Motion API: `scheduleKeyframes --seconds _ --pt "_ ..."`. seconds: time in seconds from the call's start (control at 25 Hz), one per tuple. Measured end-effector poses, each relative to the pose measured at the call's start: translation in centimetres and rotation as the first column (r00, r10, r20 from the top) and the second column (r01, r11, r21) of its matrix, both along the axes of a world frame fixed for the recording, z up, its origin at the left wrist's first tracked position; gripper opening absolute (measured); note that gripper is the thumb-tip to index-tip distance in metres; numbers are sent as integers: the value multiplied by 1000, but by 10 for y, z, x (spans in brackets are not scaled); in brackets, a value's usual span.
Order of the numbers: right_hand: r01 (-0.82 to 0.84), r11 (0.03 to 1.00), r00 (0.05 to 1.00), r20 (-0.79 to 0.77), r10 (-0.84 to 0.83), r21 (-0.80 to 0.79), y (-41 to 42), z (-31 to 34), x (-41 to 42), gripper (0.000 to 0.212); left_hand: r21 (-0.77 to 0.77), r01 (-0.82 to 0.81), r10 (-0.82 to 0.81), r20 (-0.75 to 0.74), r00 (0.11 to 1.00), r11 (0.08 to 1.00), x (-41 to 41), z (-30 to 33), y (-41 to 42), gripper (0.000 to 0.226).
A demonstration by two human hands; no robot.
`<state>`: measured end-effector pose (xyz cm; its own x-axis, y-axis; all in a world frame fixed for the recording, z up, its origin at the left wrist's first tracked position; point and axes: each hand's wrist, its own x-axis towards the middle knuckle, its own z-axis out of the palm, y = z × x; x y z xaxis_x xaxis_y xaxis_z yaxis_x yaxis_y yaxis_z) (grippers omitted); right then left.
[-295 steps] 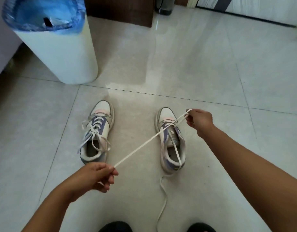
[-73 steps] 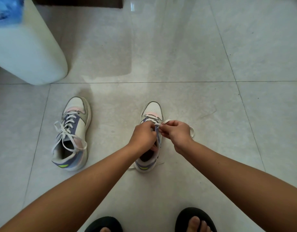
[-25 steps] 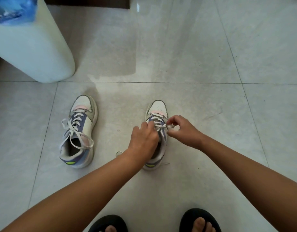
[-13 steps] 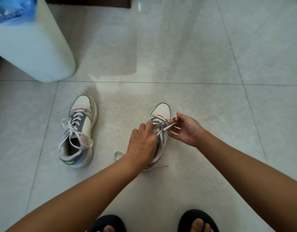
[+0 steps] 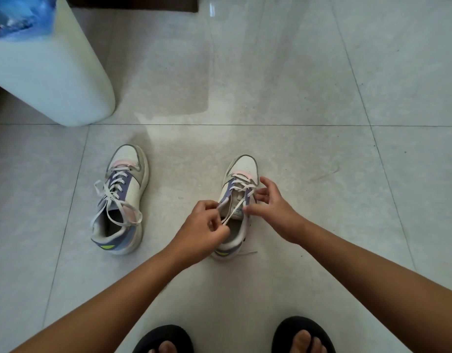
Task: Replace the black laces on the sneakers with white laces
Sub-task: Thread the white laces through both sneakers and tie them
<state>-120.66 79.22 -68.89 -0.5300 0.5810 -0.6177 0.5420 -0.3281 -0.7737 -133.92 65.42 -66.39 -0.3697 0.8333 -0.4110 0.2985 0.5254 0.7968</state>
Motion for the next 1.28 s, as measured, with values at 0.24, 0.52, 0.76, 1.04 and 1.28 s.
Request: scheduleKeyframes --seconds 0.24,0.52,0.76,1.04,1.28 --pt "21 973 1000 13 -24 230 -15 2 -3 65 59 -107 78 371 925 992 -31 13 -20 29" --pt "-72 904 988 151 8 421 -24 -2 -3 43 10 7 -9 236 972 1000 -58 22 -36 17" --pt "-133 864 977 210 32 486 -21 -10 -8 50 -181 369 -396 -624 673 912 -67 3 -45 33" --pt "-224 752 966 245 87 620 -15 -17 -2 49 -404 427 -563 -324 760 809 -29 -14 -31 27" --pt "-449 200 889 412 199 871 -2 -9 -14 31 -198 56 -52 27 998 979 -27 -16 37 36"
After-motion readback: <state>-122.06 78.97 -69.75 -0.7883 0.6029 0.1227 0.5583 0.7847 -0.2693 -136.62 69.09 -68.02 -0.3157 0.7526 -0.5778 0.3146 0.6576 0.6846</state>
